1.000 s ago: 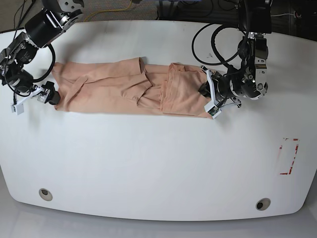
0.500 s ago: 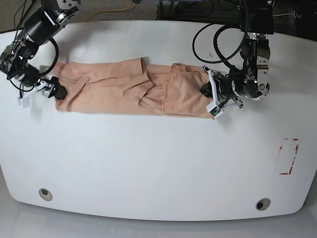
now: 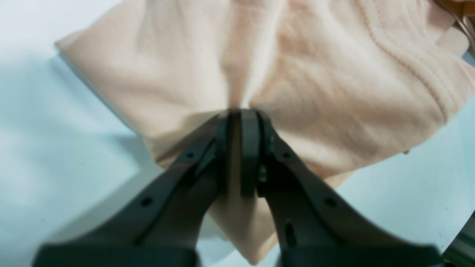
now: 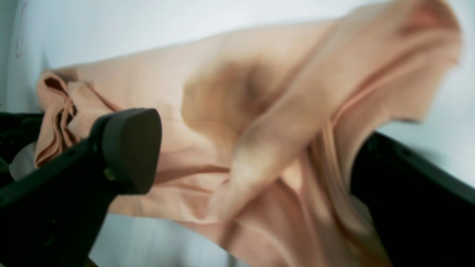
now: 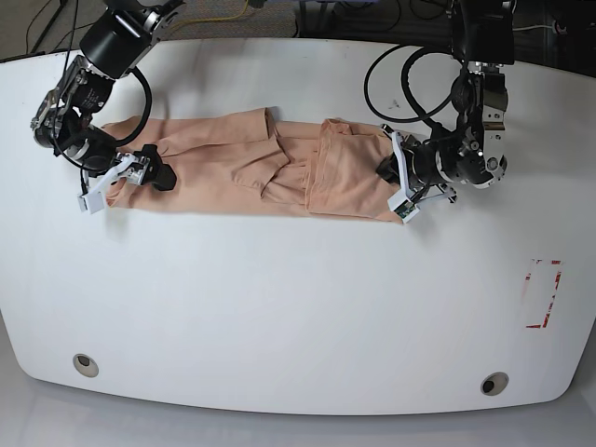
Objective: Layout the t-shirt on the table in an organized manner, then fold the t-shirt properly
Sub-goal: 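Grasp the opposite shirt end with the right gripper, then fold the held end with the right gripper over toward the left gripper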
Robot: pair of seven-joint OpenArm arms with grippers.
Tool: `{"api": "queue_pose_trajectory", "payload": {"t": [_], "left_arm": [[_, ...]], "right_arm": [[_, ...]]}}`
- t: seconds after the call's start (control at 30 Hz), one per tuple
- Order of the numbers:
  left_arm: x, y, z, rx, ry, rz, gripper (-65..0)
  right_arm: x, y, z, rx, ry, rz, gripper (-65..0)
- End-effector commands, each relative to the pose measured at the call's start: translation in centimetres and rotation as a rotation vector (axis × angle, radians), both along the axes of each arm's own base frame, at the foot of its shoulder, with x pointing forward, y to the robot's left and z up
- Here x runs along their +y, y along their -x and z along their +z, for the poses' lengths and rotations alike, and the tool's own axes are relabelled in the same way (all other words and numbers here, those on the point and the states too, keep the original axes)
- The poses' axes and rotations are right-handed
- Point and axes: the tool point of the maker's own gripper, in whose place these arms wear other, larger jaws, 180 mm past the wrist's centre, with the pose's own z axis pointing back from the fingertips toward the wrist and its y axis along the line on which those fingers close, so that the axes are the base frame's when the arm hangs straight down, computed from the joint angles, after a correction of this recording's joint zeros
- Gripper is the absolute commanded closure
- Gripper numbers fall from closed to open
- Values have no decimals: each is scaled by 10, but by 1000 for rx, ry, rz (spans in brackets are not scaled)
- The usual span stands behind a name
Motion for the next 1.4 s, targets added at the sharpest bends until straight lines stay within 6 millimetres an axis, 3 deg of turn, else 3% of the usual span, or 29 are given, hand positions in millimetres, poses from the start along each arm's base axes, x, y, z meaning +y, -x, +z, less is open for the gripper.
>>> {"api": "queue_pose_trajectory", "payload": {"t": [0.0, 0.13, 0.23, 0.3, 0.33, 0.37, 0.43, 0.5, 0.53, 0.67, 0.93, 1.13, 1.37], "left_arm": [[15, 4, -7, 31, -82, 1, -42], [15, 4, -7, 32, -83, 1, -42], [15, 4, -7, 32, -83, 1, -42], [15, 4, -7, 32, -83, 1, -42], [15, 4, -7, 32, -83, 1, -42], [15, 4, -7, 32, -83, 1, -42], [14, 4, -7, 32, -82, 0, -42], [12, 4, -7, 33, -82, -4, -42], [13, 4, -8, 34, -85, -3, -42], [3, 7, -11, 44, -77, -23, -42], [-14, 12, -13, 51, -75, -78, -42], [-26, 9, -10, 39, -79, -126, -42], [-45, 11, -9, 39, -55, -157, -42]], "right_arm": [[0, 6, -4, 48, 22, 21, -648], [0, 5, -4, 46, 22, 18, -637], [-2, 3, -2, 37, 26, 14, -563], [-2, 2, -1, 28, 27, 9, -468], [-3, 1, 0, 24, 29, 7, -368], [-4, 1, 0, 23, 30, 6, -333], [-10, 0, 3, 17, 44, 7, -154], [-11, 0, 3, 19, 50, 13, -29], [-10, -1, 3, 21, 53, 19, 0], [-1, -9, 13, -3, 104, 89, -33], [-1, -12, 57, -115, 259, 142, -43], [35, -25, 94, -246, 347, 251, -43], [91, -21, 115, -346, 360, 399, -43]]}}
